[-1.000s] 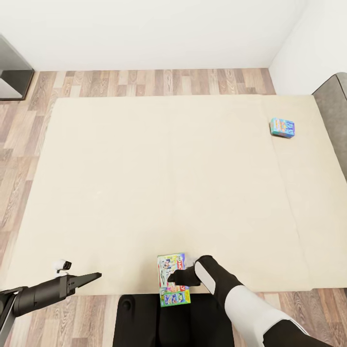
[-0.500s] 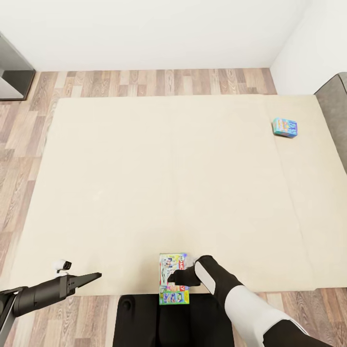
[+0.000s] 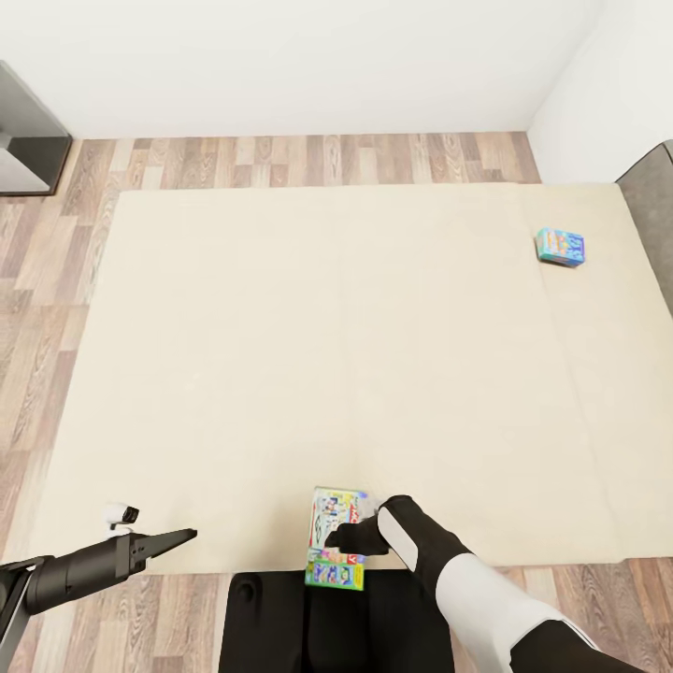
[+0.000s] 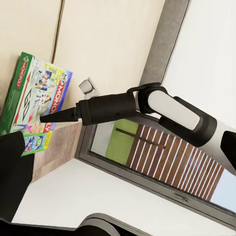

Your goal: Put all the toys in the child's room - the three board games (two on the bed and one on the table), the two jigsaw puzzles on the table, and the tennis ball on the table - inside the toy box on the table in the child's room.

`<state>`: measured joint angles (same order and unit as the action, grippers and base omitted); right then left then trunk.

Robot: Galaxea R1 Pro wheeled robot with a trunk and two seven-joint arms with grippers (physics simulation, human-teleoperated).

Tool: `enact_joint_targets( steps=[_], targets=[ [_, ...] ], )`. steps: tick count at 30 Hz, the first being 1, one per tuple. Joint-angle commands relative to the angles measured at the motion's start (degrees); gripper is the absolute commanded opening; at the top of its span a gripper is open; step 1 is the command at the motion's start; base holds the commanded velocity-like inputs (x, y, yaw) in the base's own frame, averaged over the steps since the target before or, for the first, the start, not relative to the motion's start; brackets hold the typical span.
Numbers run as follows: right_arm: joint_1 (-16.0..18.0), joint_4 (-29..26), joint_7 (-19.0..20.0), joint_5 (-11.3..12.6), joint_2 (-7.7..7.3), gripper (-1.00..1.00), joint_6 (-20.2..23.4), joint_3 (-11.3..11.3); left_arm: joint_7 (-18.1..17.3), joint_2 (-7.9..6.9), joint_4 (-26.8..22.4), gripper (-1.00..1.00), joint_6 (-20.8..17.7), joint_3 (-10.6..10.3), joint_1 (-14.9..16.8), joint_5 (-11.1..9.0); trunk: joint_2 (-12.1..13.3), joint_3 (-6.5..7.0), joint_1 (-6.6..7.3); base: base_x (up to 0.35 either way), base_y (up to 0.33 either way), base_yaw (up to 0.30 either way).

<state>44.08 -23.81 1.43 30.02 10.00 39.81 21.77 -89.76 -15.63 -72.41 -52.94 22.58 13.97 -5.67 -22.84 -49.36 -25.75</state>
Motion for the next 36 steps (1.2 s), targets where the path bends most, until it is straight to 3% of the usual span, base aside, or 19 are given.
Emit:
enact_joint_targets(
  steps=[1, 36],
  targets=[
    [0.0, 0.0, 0.2, -0.2, 0.0, 1.0, 0.2, 0.1, -0.2, -0.02, 0.0, 1.0, -0.6, 0.0, 0.0, 0.0, -0.1, -0.06, -0.03, 0.0, 0.065, 0.0],
    [0.1, -0.1, 0.1, -0.2, 0.0, 1.0, -1.4, 0.0, -0.2, -0.02, 0.0, 1.0, -0.6, 0.0, 0.0, 0.0, -0.1, -0.06, -0.03, 0.0, 0.01, 0.0]
  ],
)
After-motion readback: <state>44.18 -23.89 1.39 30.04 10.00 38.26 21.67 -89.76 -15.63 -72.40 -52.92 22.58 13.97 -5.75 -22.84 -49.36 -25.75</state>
